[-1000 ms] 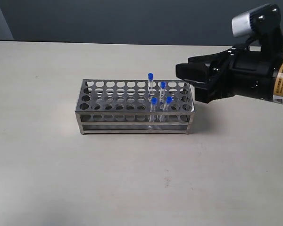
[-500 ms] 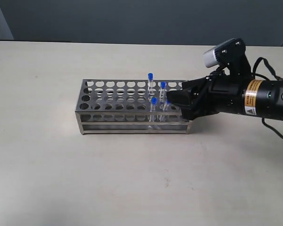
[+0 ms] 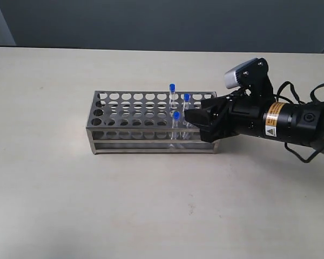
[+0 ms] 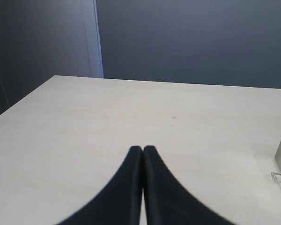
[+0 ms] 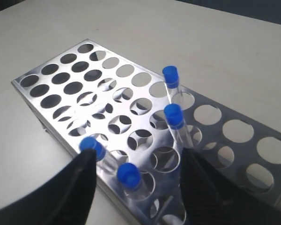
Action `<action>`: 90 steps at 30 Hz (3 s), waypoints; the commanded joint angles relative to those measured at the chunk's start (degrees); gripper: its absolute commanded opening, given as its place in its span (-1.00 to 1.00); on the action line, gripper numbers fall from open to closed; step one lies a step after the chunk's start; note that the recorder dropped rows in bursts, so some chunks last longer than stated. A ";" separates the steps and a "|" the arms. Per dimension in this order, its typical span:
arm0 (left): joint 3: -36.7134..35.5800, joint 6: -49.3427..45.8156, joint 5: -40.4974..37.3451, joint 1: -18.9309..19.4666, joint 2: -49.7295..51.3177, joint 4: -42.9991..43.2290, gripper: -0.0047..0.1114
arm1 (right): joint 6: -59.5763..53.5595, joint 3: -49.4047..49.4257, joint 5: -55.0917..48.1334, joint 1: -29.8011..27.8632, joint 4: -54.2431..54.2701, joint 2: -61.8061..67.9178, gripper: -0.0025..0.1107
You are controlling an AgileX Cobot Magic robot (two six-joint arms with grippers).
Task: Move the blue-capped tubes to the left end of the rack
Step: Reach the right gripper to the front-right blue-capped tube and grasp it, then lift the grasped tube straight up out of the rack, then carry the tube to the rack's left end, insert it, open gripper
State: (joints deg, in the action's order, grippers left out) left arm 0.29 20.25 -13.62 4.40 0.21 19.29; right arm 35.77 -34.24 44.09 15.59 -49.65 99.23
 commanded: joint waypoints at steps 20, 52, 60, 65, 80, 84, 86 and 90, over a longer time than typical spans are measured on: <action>-0.19 0.20 0.31 -0.53 -0.21 -0.16 -0.91 | -1.62 -3.86 3.72 -0.14 -0.61 6.28 -0.95; -0.19 0.20 0.31 -0.53 -0.21 -0.16 -0.91 | 14.16 -42.23 -22.66 20.60 -10.85 11.04 -0.96; -0.19 0.20 0.31 -0.53 -0.21 -0.16 -0.91 | 16.66 -46.05 -25.56 23.33 -14.77 18.16 -0.96; -0.19 0.20 0.31 -0.53 -0.21 -0.16 -0.91 | 16.66 -46.27 -27.11 23.33 -16.23 19.50 -0.96; -0.19 0.20 0.31 -0.53 -0.21 -0.16 -0.91 | 16.71 -48.38 -30.12 23.21 -19.16 20.86 -0.96; -0.19 0.20 0.31 -0.53 -0.21 -0.16 -0.91 | 16.71 -48.38 -27.74 23.21 -19.04 21.98 -0.96; -0.19 0.20 0.31 -0.53 -0.21 -0.16 -0.91 | 16.71 -48.38 -25.42 23.21 -19.04 22.38 -0.96; -0.19 0.20 0.31 -0.53 -0.21 -0.16 -0.91 | 16.71 -48.38 -24.25 23.21 -17.69 23.63 -0.92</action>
State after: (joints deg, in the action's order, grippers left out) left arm 0.29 20.34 -13.62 4.40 0.21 19.29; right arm 52.47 -82.42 18.05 38.98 -67.95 121.97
